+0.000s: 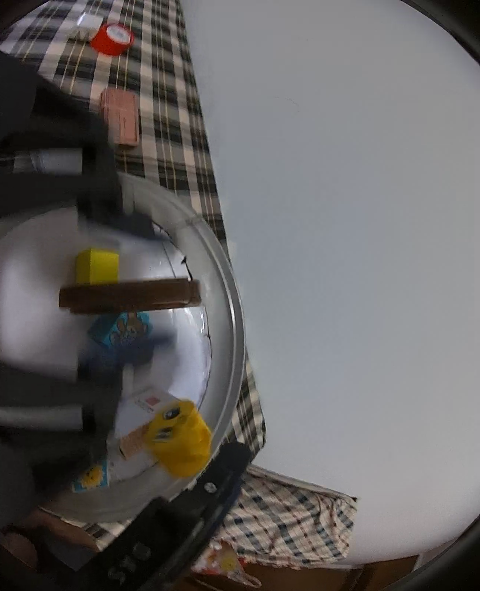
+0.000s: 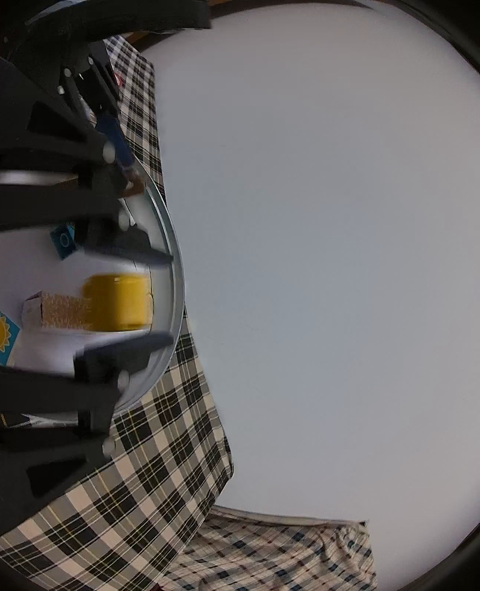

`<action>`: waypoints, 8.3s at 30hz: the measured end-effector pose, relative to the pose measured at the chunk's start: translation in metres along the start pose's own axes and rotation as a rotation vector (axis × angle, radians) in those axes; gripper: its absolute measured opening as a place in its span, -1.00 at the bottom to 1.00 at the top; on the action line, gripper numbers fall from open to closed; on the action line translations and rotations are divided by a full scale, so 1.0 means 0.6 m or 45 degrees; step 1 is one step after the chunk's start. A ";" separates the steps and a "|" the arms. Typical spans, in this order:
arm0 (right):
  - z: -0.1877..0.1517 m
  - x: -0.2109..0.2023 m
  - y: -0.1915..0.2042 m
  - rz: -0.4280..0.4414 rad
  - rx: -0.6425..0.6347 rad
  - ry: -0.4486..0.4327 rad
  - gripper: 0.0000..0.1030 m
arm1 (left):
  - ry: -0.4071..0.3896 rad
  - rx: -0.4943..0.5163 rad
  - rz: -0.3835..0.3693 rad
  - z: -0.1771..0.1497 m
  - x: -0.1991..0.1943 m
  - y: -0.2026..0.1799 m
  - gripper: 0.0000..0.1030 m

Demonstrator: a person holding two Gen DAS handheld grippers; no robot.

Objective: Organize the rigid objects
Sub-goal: 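Carry the Duplo brick and brown bar over the tin and open both tools, then withdraw both tools from the tin toward the clear box and copper plate, then grasp the clear plastic box with the right tool while the left tool grasps the copper plate, then carry the clear box and copper plate over the tin and release both inside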

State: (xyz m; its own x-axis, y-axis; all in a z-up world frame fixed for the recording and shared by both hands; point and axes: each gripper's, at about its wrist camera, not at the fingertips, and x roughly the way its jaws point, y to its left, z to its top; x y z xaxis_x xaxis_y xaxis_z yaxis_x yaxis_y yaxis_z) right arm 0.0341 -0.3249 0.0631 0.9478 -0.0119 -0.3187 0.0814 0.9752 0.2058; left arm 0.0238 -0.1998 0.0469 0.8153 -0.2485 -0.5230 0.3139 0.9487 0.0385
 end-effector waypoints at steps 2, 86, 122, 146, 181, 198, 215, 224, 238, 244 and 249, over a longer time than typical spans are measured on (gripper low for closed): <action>0.001 -0.012 -0.006 -0.039 0.024 -0.062 0.63 | -0.067 -0.030 0.044 -0.001 -0.016 0.004 0.99; -0.186 0.202 0.438 -0.515 0.009 0.664 0.65 | -0.096 -0.458 0.518 -0.121 -0.157 0.584 0.99; -0.071 -0.033 0.270 0.057 -0.322 0.019 0.63 | 0.426 -0.213 0.094 -0.057 0.134 0.321 0.97; -0.063 -0.019 0.271 0.028 -0.223 -0.011 0.64 | 0.098 -0.222 0.271 -0.071 -0.009 0.306 0.50; -0.091 -0.074 0.235 -0.022 -0.350 -0.111 0.64 | -0.021 -0.215 0.303 -0.102 -0.084 0.248 0.50; -0.078 -0.087 0.188 -0.058 -0.320 -0.158 0.64 | -0.107 -0.187 0.308 -0.089 -0.118 0.215 0.50; -0.054 -0.090 0.119 -0.155 -0.278 -0.198 0.64 | -0.217 -0.153 0.294 -0.062 -0.154 0.179 0.50; -0.041 -0.088 0.087 -0.204 -0.260 -0.220 0.64 | -0.262 -0.131 0.239 -0.034 -0.161 0.145 0.50; -0.023 -0.089 0.042 -0.252 -0.207 -0.244 0.64 | -0.233 -0.087 0.159 -0.014 -0.120 0.085 0.50; -0.016 -0.086 0.029 -0.281 -0.200 -0.246 0.64 | -0.211 -0.080 0.127 -0.009 -0.103 0.062 0.50; -0.012 -0.078 0.018 -0.316 -0.205 -0.242 0.64 | -0.194 -0.084 0.109 -0.007 -0.091 0.049 0.50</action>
State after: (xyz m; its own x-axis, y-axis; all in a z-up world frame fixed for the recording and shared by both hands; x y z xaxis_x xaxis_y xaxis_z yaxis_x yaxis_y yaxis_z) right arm -0.0117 -0.3120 0.0736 0.9469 -0.2791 -0.1595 0.2812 0.9596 -0.0097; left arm -0.0136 -0.1577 0.0730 0.9034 -0.1882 -0.3852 0.2116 0.9772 0.0186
